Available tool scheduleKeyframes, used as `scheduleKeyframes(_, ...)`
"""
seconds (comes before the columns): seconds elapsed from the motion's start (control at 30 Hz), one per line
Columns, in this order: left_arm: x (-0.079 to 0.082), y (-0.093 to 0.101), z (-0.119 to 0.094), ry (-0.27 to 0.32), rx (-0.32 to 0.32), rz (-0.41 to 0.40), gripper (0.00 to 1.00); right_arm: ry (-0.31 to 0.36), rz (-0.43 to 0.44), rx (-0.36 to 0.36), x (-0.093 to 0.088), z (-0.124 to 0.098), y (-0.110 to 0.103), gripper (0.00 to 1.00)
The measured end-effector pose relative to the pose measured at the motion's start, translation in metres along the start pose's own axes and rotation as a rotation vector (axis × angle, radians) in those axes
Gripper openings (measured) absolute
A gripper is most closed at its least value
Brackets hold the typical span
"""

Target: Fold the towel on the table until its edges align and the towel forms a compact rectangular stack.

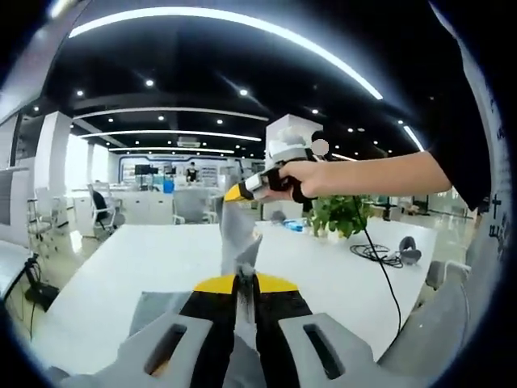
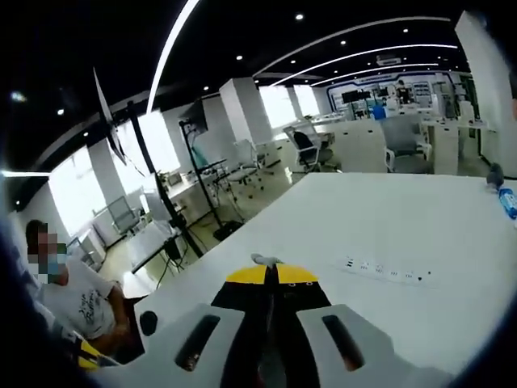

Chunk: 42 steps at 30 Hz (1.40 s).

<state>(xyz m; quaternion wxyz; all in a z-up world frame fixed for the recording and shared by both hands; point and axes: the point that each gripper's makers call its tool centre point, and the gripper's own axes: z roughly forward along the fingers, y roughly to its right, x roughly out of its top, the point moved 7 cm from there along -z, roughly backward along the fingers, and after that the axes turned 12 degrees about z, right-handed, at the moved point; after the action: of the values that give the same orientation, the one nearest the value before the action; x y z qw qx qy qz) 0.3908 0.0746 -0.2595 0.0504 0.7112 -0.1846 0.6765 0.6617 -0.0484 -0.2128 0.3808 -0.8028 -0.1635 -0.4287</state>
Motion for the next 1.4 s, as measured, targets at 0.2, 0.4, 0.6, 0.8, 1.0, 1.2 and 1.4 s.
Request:
scheduleKeyframes(0.2, 0.004, -0.004, -0.001, 0.006, 0.017, -0.002, 0.07, -0.008, -0.007, 0.015, -0.001, 0.012, -0.008, 0.00)
scheduleKeyframes(0.4, -0.013, -0.011, -0.007, -0.029, 0.042, -0.021, 0.07, -0.031, 0.001, 0.008, -0.012, 0.029, -0.008, 0.00)
scheduleKeyframes(0.6, -0.030, -0.024, -0.018, -0.055, 0.072, -0.050, 0.07, -0.061, 0.011, 0.018, -0.025, 0.049, -0.013, 0.00)
scheduleKeyframes(0.8, -0.035, -0.031, -0.022, -0.062, 0.101, -0.078, 0.07, -0.085, 0.009, 0.029, -0.031, 0.074, -0.017, 0.00)
scheduleKeyframes(1.0, -0.050, -0.039, -0.031, -0.088, 0.118, -0.113, 0.07, -0.106, 0.006, 0.026, -0.041, 0.093, -0.025, 0.00)
scheduleKeyframes(1.2, -0.061, -0.047, -0.037, -0.104, 0.154, -0.146, 0.07, -0.134, 0.008, 0.023, -0.054, 0.109, -0.030, 0.00)
scheduleKeyframes(1.4, -0.073, -0.052, -0.041, -0.127, 0.172, -0.170, 0.07, -0.162, 0.007, 0.030, -0.066, 0.131, -0.031, 0.00)
